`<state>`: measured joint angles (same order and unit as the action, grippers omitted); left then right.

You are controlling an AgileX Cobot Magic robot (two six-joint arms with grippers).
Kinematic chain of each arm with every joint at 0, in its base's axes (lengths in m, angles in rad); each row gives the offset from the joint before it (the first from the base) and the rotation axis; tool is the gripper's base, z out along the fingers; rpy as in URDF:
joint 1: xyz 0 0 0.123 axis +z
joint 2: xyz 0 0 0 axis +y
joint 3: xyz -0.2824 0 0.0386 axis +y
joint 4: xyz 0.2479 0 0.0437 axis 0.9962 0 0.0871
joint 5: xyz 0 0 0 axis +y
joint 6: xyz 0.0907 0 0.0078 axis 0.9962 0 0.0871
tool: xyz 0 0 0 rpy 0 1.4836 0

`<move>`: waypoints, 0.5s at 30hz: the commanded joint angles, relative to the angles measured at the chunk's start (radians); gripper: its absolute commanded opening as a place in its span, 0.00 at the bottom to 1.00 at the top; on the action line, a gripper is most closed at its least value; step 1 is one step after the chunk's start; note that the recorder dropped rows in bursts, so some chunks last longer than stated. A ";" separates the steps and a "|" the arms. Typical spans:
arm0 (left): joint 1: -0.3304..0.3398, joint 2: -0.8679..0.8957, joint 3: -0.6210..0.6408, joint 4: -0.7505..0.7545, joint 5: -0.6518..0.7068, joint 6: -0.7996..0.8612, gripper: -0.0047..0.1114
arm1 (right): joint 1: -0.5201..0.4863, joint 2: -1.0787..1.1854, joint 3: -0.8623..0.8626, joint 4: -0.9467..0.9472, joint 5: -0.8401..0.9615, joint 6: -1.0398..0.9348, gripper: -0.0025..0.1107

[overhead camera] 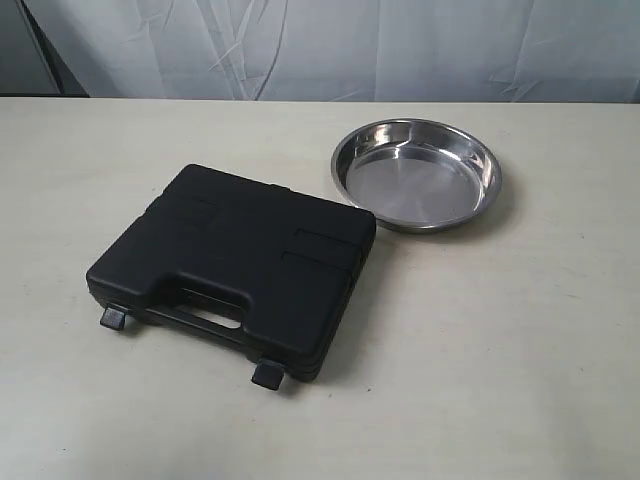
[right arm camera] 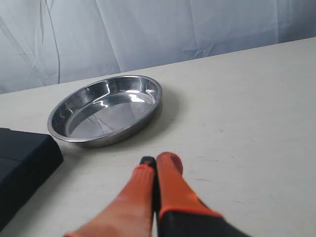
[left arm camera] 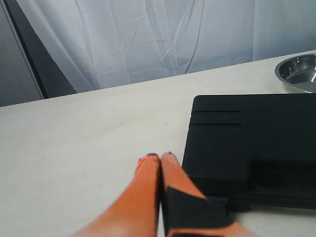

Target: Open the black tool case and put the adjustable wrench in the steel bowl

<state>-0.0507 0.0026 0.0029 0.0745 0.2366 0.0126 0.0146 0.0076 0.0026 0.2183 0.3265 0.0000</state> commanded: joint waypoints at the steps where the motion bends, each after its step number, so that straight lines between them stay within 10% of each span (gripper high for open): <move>1: -0.001 -0.003 -0.003 -0.003 0.002 -0.002 0.04 | -0.004 -0.008 -0.003 0.001 -0.015 0.000 0.02; 15: -0.001 -0.003 -0.003 -0.003 0.002 -0.002 0.04 | -0.004 -0.008 -0.003 -0.007 -0.023 0.000 0.02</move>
<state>-0.0507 0.0026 0.0029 0.0745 0.2366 0.0126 0.0146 0.0076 0.0026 0.2183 0.3265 0.0000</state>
